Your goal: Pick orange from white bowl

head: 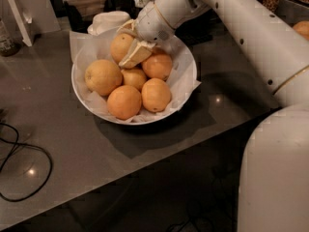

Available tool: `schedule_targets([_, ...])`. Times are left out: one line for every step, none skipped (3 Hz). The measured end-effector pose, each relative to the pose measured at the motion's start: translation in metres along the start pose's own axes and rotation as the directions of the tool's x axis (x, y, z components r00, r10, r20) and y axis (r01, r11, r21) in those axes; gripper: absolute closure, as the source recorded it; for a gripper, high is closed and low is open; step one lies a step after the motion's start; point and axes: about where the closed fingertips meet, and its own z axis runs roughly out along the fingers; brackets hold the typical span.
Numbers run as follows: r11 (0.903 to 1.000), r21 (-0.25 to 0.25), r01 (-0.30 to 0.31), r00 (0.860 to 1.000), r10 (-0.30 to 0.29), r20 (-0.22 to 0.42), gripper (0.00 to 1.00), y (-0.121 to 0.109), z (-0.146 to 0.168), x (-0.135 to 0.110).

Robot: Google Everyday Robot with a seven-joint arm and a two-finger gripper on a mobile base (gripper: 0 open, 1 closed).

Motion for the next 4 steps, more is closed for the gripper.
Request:
schedule_targets([0.9992,0.035,0.021,1.0,-0.021,0.009,1.0,0.008,-0.006,-0.014])
schedule_targets([0.9849,0.124,0.121,0.992,-0.123,0.012,1.0,0.028,-0.025,-0.065])
schedule_targets([0.9566,0.199,0.213,0.976,-0.219,0.007,1.0,0.044,-0.045,-0.113])
schedule_targets([0.931,0.257,0.259,0.964,-0.267,-0.003,1.0,0.064,-0.072,-0.148])
